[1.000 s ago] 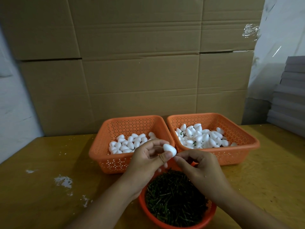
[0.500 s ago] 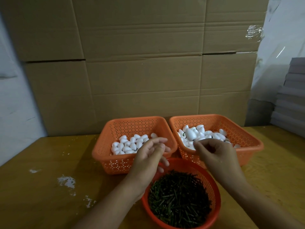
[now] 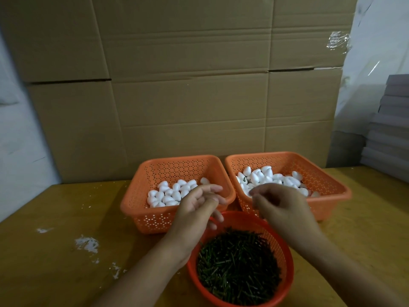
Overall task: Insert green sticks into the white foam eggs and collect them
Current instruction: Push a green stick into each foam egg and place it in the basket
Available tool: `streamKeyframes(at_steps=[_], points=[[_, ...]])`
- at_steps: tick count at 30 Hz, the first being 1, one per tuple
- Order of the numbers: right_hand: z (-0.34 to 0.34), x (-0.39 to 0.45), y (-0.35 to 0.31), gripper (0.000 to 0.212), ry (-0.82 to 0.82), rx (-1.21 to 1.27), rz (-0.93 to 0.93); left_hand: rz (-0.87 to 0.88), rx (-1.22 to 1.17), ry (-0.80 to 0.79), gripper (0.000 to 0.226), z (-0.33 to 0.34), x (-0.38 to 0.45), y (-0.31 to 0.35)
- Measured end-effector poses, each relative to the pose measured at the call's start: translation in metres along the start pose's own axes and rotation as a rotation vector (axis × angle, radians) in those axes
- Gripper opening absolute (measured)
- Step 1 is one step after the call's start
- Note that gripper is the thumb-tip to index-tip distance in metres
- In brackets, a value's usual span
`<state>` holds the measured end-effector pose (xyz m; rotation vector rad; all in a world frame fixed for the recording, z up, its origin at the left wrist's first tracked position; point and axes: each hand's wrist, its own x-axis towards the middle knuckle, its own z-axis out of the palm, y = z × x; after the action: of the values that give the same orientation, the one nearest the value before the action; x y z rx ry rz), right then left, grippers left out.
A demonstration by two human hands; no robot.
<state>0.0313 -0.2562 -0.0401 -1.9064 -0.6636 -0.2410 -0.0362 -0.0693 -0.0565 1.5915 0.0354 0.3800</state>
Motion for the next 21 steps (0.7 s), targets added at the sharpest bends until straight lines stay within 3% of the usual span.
streamKeyframes(at_steps=[3,7,12,16,18,21], points=[[0.009,-0.010,-0.008,0.011,-0.415,-0.236,-0.150,0.010,-0.016,0.016,0.025,-0.002,0.002,0.002],[0.019,-0.023,-0.003,0.055,-0.848,-0.535,-0.206,0.027,-0.024,0.055,0.026,-0.011,0.006,0.011],[0.023,-0.028,-0.001,0.062,-0.936,-0.606,-0.199,0.058,0.119,0.212,0.025,-0.033,0.022,0.023],[0.021,-0.027,-0.002,0.062,-0.959,-0.607,-0.198,0.094,0.436,0.301,0.021,-0.055,0.044,0.029],[0.022,-0.027,-0.002,0.061,-0.965,-0.626,-0.202,0.069,0.718,0.239,0.023,-0.063,0.057,0.031],[0.023,-0.027,-0.001,0.060,-0.967,-0.632,-0.201,-0.091,0.999,0.014,0.027,-0.071,0.077,0.032]])
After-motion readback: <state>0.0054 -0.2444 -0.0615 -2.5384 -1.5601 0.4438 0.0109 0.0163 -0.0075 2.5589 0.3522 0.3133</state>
